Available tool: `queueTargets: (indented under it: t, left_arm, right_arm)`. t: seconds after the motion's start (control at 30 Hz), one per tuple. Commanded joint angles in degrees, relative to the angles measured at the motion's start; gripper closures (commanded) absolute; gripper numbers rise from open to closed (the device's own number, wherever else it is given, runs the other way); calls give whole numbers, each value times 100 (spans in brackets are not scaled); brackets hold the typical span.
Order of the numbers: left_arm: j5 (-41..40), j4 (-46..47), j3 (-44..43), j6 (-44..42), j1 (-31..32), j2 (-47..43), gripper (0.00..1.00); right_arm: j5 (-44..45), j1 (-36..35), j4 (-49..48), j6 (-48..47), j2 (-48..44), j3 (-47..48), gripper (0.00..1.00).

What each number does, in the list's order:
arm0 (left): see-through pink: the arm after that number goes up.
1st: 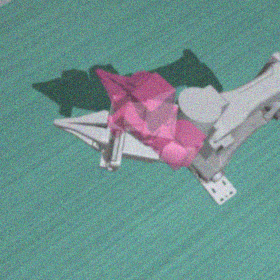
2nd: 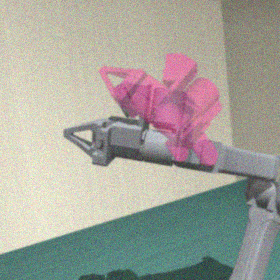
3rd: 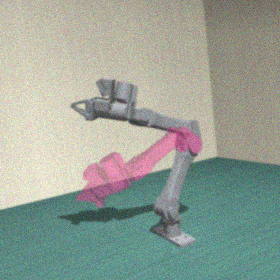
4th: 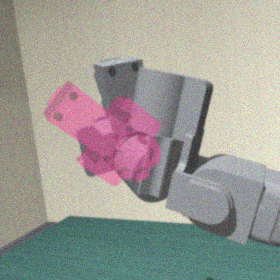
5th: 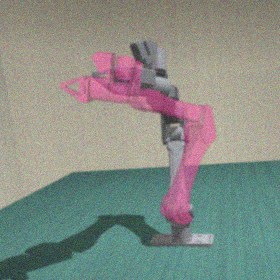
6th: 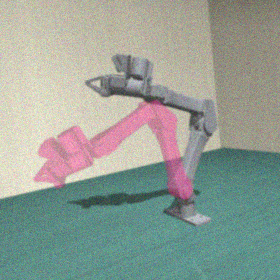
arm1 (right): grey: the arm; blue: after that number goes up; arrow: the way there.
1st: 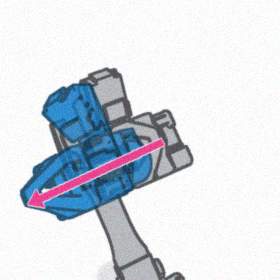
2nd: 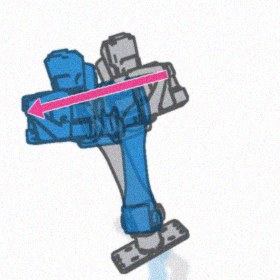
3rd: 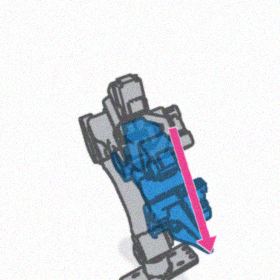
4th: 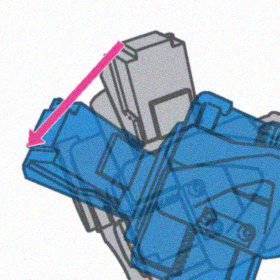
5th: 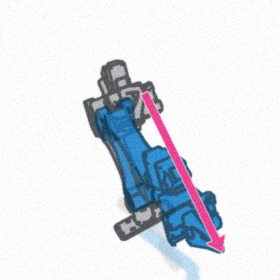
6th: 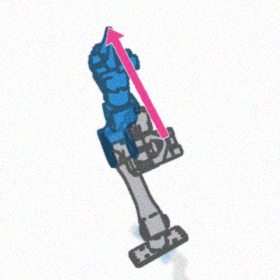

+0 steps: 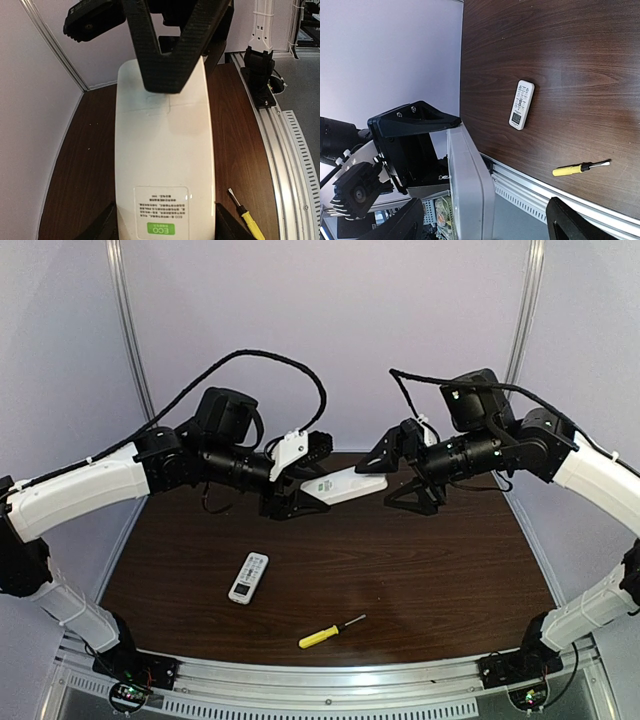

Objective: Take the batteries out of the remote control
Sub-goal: Pass from the left arm to the right

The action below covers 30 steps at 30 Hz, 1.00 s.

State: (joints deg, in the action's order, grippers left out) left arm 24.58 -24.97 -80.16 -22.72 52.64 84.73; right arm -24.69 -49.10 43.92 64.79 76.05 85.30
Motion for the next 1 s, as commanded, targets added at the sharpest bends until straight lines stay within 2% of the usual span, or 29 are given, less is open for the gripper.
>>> queueTargets:
  t: [0.0,0.63,0.87,0.97]
  left_arm:
    - [92,165,-204,-102,119,-85,100]
    - [44,333,-196,-75,242,-49,100]
    - [-10,503,-53,62,304,-86,99]
    - [-51,581,3,128,301,-103,93]
  right_arm:
    - [-180,32,-271,-3,64,121,17]
    - [-288,32,-481,86,-116,-345,78]
    - [-160,32,-596,117,-407,-580,93]
    - [-89,32,-597,68,-456,-585,95]
